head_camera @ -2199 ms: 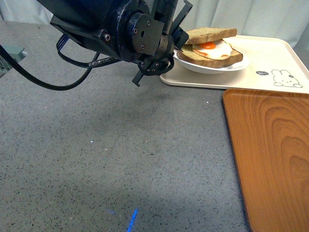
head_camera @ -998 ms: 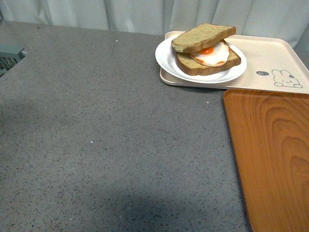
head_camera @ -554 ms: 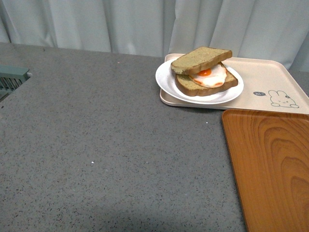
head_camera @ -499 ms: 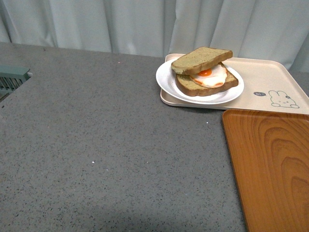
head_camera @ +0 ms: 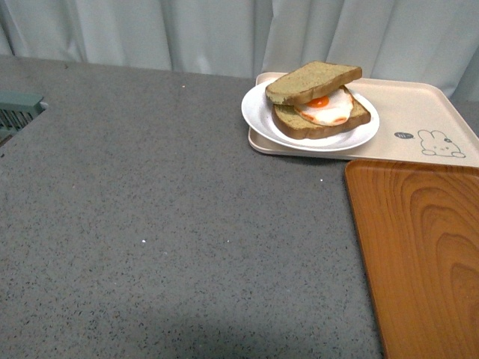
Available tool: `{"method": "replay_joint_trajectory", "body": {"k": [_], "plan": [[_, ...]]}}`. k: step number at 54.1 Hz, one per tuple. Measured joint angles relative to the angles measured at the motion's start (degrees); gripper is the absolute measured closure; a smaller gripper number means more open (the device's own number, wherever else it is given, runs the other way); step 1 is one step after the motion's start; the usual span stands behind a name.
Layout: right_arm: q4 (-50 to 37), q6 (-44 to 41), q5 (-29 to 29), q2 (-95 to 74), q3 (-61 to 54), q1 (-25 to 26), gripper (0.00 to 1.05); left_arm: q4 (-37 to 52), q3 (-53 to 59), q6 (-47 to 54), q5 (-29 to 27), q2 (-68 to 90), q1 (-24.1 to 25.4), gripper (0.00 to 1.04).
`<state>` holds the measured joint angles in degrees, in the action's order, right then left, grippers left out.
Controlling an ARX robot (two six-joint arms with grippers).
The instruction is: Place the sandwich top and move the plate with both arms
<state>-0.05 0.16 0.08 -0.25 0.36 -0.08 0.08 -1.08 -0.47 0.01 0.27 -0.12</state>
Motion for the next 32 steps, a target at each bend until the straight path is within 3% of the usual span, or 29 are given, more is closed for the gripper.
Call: {"method": "replay_joint_trajectory", "body": {"k": [4, 21, 32], "plan": [[0.00, 0.00, -0.02, 0.00, 0.00, 0.00, 0.09, -0.02, 0.00, 0.00, 0.00, 0.00, 0.00, 0.56], [0.00, 0.00, -0.02, 0.00, 0.00, 0.00, 0.09, -0.04, 0.00, 0.04, 0.00, 0.00, 0.00, 0.05], [0.00, 0.00, -0.02, 0.00, 0.00, 0.00, 0.09, -0.04, 0.00, 0.09, 0.00, 0.00, 0.00, 0.06]]}}
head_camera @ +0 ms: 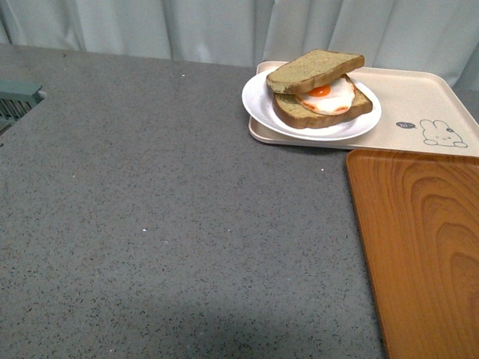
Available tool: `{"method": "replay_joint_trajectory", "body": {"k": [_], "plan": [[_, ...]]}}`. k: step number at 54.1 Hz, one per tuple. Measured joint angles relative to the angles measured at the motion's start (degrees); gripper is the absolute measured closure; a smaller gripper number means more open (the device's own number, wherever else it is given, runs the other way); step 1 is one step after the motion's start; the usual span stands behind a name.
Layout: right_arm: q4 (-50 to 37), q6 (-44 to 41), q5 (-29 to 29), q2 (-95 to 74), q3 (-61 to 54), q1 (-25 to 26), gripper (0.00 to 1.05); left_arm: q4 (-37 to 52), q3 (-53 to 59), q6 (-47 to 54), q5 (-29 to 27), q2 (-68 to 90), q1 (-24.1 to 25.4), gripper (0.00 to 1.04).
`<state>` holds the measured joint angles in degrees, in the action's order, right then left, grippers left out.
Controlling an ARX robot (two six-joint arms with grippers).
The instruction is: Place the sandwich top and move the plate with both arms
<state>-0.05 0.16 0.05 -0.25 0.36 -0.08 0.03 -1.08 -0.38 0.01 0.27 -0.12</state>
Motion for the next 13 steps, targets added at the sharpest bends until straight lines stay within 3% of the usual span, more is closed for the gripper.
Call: {"method": "replay_joint_trajectory", "body": {"k": [13], "plan": [[0.00, 0.00, 0.00, 0.00, 0.00, 0.00, 0.09, 0.00, 0.00, 0.00, 0.00, 0.00, 0.00, 0.06]]}}
